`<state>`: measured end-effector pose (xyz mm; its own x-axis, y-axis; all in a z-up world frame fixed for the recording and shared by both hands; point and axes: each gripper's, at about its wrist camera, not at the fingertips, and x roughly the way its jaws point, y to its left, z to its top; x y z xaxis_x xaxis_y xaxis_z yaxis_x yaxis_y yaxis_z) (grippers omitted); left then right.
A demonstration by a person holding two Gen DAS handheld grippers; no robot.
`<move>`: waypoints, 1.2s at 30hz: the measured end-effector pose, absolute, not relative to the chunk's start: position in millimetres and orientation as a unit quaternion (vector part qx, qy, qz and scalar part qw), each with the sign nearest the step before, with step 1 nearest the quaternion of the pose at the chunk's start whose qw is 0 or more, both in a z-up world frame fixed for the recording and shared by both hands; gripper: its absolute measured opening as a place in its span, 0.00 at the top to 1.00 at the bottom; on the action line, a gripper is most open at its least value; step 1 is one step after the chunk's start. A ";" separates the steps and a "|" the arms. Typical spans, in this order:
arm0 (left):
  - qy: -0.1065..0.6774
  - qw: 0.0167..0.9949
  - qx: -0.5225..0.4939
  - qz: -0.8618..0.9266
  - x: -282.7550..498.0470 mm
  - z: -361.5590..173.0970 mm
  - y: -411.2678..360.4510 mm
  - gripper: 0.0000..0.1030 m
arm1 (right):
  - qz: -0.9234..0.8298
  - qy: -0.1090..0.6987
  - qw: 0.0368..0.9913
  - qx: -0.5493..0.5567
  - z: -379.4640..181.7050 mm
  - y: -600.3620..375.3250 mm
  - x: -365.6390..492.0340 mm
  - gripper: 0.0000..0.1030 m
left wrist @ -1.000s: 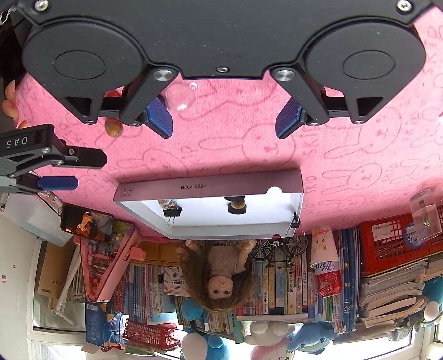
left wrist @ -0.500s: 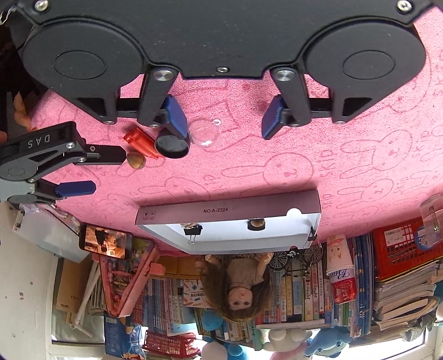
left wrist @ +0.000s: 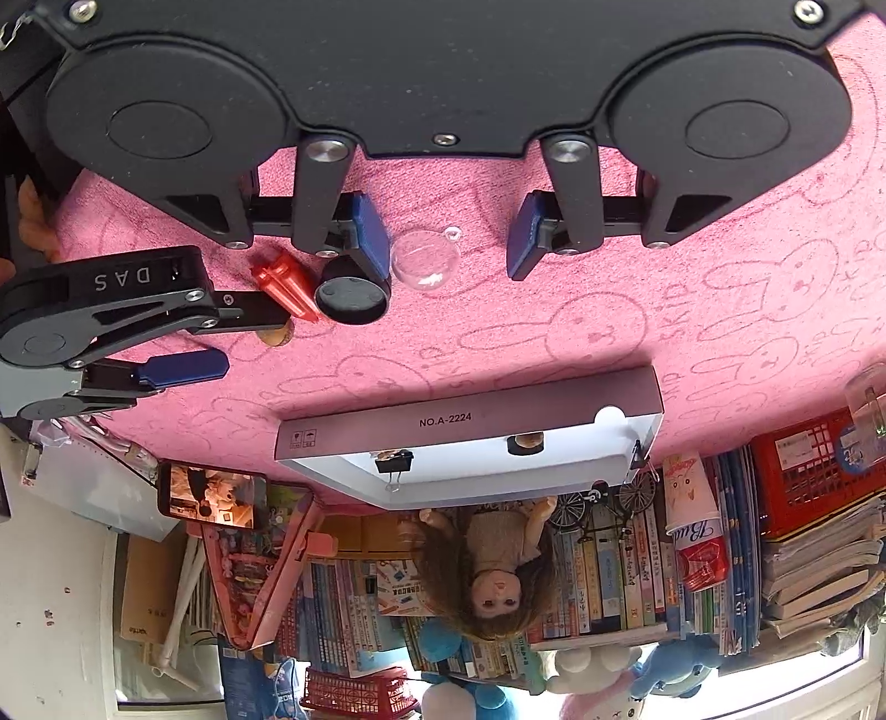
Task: Organize rigid objects
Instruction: 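Withdraw both open tools from the tray to the remaining objects, then close the left tool on the clear plastic dome while the right tool grasps the brown acorn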
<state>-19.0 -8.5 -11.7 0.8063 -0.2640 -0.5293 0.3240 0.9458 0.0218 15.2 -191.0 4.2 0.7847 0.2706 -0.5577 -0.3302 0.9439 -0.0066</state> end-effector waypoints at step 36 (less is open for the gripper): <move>0.269 0.955 0.029 -0.124 -12.8 -9.5 -8.0 0.75 | 0.148 0.270 0.951 -0.035 4.7 -190.4 10.2 0.76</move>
